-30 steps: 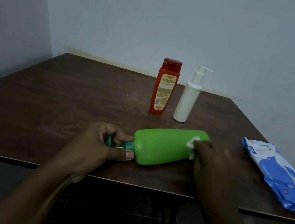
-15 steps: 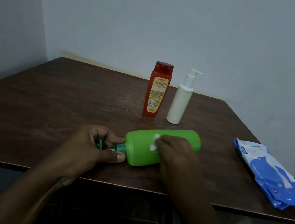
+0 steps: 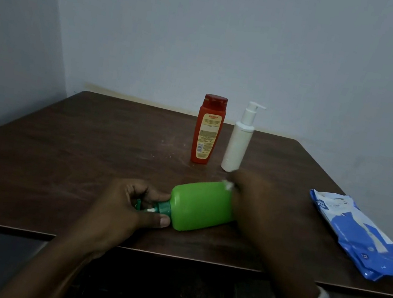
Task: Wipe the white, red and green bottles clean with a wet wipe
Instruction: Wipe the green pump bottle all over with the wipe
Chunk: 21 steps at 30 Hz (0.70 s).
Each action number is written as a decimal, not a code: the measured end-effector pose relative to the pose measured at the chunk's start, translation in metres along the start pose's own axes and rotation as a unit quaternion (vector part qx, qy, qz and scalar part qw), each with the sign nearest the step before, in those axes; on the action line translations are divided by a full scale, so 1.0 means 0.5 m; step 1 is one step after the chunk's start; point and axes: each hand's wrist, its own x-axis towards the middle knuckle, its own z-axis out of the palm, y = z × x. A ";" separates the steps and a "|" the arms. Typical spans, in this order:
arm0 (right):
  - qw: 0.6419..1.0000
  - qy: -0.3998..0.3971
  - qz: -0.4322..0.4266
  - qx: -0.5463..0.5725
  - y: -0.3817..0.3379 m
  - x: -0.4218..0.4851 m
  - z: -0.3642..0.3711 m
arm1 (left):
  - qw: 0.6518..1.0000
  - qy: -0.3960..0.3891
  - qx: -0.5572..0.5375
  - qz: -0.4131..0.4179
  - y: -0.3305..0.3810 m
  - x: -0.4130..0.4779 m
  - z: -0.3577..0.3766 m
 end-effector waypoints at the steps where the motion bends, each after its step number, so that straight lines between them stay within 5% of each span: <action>1: 0.998 -0.002 -0.037 0.041 -0.040 -0.011 0.004 | 1.000 0.003 0.010 0.007 0.002 -0.001 0.001; 6: 0.955 0.029 -0.247 0.159 -0.130 -0.051 -0.033 | 0.999 0.012 0.003 0.051 0.049 0.005 -0.013; 9: 0.947 0.131 -0.196 0.219 -0.055 -0.024 -0.043 | 0.996 0.010 -0.018 0.091 0.103 0.029 -0.037; 14: 0.934 0.164 -0.065 0.312 0.038 0.011 -0.025 | 0.981 -0.001 -0.104 0.165 0.194 0.095 -0.034; 21: 0.804 0.260 -0.094 0.527 -0.007 0.051 -0.086 | 0.965 -0.106 -0.133 0.201 0.266 0.185 0.047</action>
